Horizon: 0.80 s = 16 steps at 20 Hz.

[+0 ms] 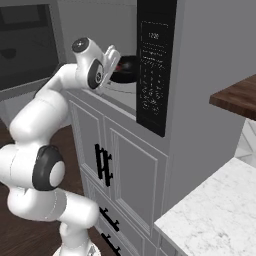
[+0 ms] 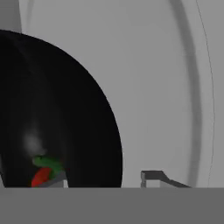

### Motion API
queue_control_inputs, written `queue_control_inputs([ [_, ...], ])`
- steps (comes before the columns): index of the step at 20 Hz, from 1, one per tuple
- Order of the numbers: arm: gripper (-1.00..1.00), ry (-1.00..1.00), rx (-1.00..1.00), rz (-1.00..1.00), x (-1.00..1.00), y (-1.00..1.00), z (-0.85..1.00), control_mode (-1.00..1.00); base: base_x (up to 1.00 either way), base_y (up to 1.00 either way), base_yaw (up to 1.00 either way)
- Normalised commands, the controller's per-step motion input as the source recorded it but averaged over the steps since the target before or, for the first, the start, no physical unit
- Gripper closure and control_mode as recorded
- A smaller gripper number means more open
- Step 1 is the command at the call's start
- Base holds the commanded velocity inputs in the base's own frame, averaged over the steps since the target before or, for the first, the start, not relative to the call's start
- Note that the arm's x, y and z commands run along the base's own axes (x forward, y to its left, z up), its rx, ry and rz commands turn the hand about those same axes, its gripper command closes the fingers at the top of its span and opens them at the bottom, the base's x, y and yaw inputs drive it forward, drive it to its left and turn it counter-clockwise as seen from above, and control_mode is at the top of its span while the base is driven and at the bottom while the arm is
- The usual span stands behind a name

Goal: Pick the bell pepper from the sink and place it in the bowl. Then pick the bowl and place it in the microwave. Then close the microwave door and press the start button.

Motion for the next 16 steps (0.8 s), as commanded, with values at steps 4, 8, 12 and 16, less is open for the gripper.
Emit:
queue_control_inputs([
  [4, -1.00, -0.50, -0.03, 0.03, -0.14, 0.36, -0.03, -1.00, 0.00, 0.00, 0.00],
  [8, -1.00, -0.43, -0.10, 0.07, -0.81, 0.60, 0.02, -1.00, 0.00, 0.00, 0.00],
  [12, -1.00, -0.23, -0.17, 0.00, -1.00, 0.34, 0.48, -1.00, 0.00, 0.00, 0.00],
  [16, -1.00, -0.10, -0.17, 0.00, -1.00, 0.26, 0.50, -1.00, 0.00, 0.00, 0.00],
])
